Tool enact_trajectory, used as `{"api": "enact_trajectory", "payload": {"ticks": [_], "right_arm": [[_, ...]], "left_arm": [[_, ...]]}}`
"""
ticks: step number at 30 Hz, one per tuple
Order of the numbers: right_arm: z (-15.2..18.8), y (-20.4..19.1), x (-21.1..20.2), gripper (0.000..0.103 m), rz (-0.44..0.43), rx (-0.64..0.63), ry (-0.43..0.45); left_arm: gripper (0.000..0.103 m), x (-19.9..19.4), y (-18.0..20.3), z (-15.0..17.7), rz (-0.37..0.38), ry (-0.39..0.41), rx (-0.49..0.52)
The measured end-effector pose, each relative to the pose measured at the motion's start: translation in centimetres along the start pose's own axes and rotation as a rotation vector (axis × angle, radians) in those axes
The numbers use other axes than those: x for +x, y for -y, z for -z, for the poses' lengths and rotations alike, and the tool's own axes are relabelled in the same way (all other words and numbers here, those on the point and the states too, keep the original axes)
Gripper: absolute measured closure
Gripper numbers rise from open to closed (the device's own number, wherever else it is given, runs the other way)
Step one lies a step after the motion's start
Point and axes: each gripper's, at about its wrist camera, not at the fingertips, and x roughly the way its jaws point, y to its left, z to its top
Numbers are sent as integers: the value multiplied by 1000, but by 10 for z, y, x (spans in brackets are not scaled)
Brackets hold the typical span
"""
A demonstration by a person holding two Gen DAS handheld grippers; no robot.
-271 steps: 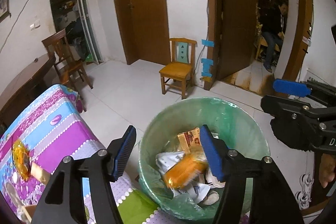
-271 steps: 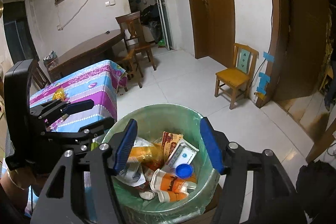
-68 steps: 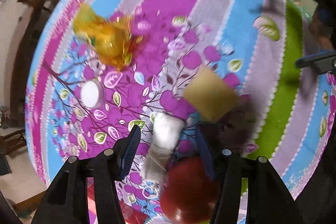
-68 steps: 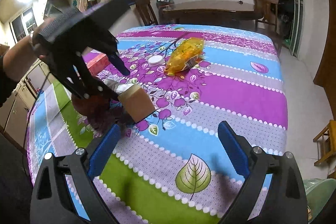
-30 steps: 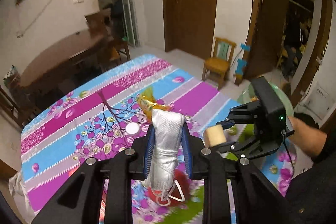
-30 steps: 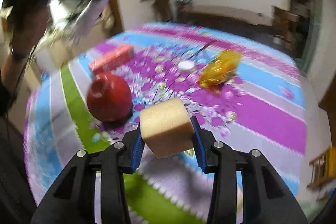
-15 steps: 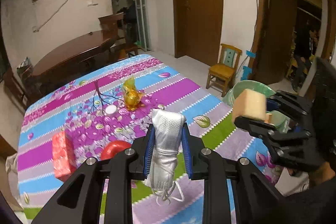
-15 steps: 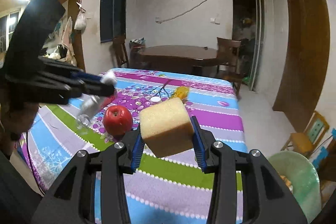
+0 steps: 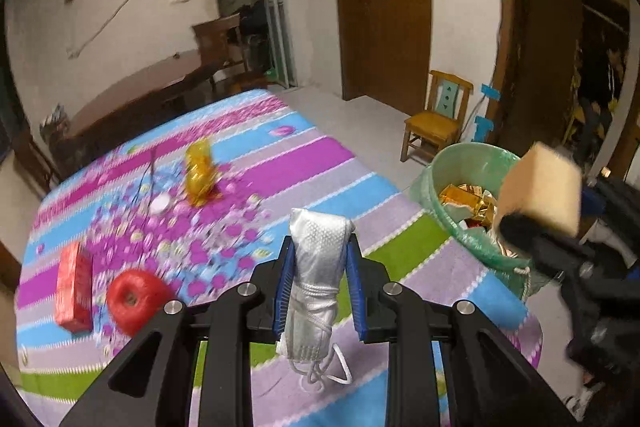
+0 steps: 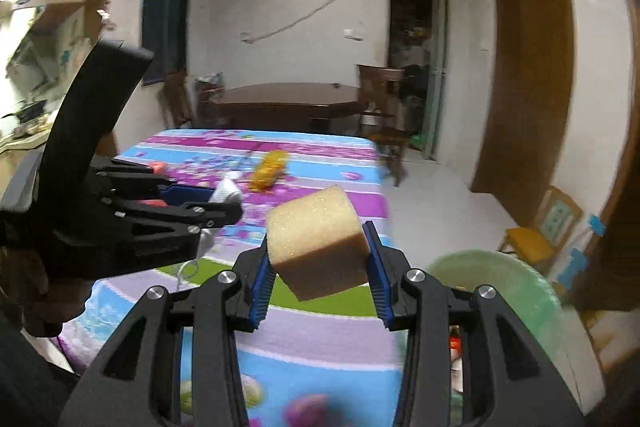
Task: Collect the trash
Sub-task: 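Carry the white mask and sponge cake with both tools over the green bin, then open both tools to drop the mask and sponge cake into the bin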
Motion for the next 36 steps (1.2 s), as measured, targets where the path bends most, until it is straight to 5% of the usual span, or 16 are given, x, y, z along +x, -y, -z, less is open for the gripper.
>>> {"api": "enact_trajectory", "payload": {"ticks": [12,22,30,33,34,36], "right_arm": [[-18,143,-25,64,321,112,-96],[14,197,3,64,288,218,-263],[28,204,20,64,242,263,-311],[27,206,31,58,214,258,-325],[27,207,33,48,223,261,-322],[28,207,33,47,222,264,-312]], "left_arm": [[77,52,118,-100,253,22,179],[77,119,188,-118,319,-46,214],[76,149,189,-106,299,-76,221],[60,155,188,-105,286,-81,216],[49,156,183,-105,284,-82,209],[48,156,177,-105,282,-80,198]]}}
